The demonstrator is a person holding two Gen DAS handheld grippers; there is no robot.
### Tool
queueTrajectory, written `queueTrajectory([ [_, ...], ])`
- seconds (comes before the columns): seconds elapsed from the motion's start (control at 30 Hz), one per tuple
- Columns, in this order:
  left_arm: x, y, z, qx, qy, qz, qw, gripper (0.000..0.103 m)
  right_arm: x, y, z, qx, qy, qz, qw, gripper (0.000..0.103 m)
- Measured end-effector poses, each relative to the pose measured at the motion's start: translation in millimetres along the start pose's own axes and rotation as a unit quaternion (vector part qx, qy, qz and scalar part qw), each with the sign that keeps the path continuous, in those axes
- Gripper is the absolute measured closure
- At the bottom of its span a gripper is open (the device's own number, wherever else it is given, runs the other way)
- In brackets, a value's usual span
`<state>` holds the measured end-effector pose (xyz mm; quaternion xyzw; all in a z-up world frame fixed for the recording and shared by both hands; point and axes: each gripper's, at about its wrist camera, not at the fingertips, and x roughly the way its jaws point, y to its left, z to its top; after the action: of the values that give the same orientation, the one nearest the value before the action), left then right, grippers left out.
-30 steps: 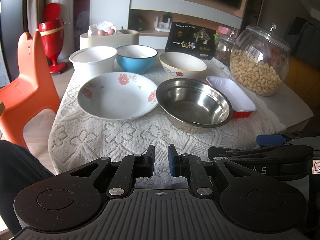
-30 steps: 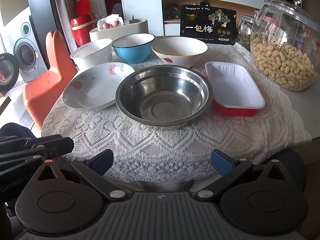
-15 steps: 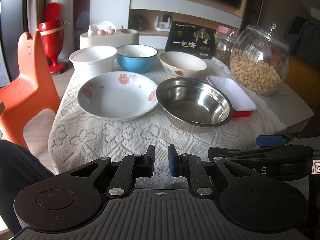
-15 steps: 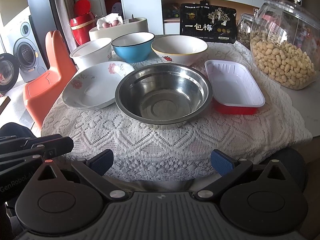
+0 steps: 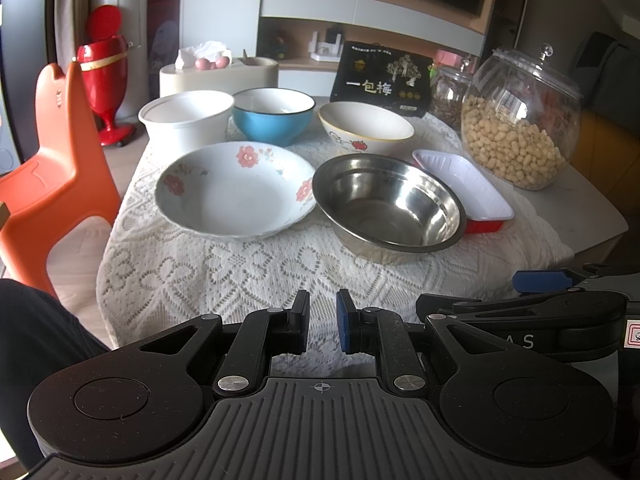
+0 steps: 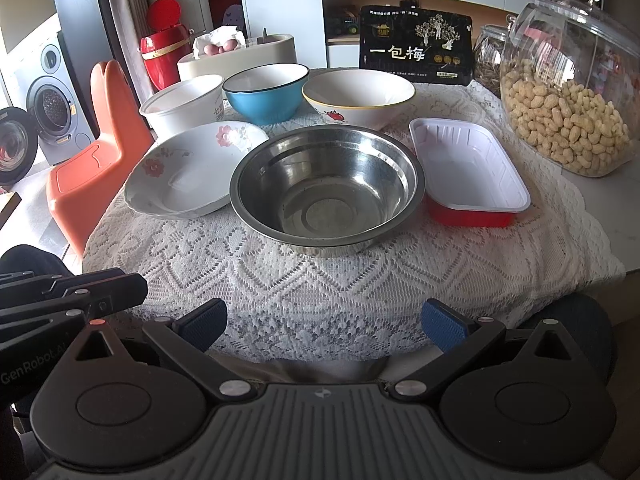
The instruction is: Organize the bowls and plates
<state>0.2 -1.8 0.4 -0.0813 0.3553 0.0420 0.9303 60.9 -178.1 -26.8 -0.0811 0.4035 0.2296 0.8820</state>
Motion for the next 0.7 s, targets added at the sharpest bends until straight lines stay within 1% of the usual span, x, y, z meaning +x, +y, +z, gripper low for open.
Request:
queueTrajectory([
  [0.53,-0.9,1.6,-0.7,0.0,0.0,0.003,1.0,0.086,1.1,-0.7,-1.9,0.003,0.0,0.003,1.0,0.0],
  [0.7,5.9,2.4,-1.4,0.002,0.005,0.007,1.0,0.086,1.5,-3.0,0.5,0.008,0.001,0.006,1.0,0.0],
])
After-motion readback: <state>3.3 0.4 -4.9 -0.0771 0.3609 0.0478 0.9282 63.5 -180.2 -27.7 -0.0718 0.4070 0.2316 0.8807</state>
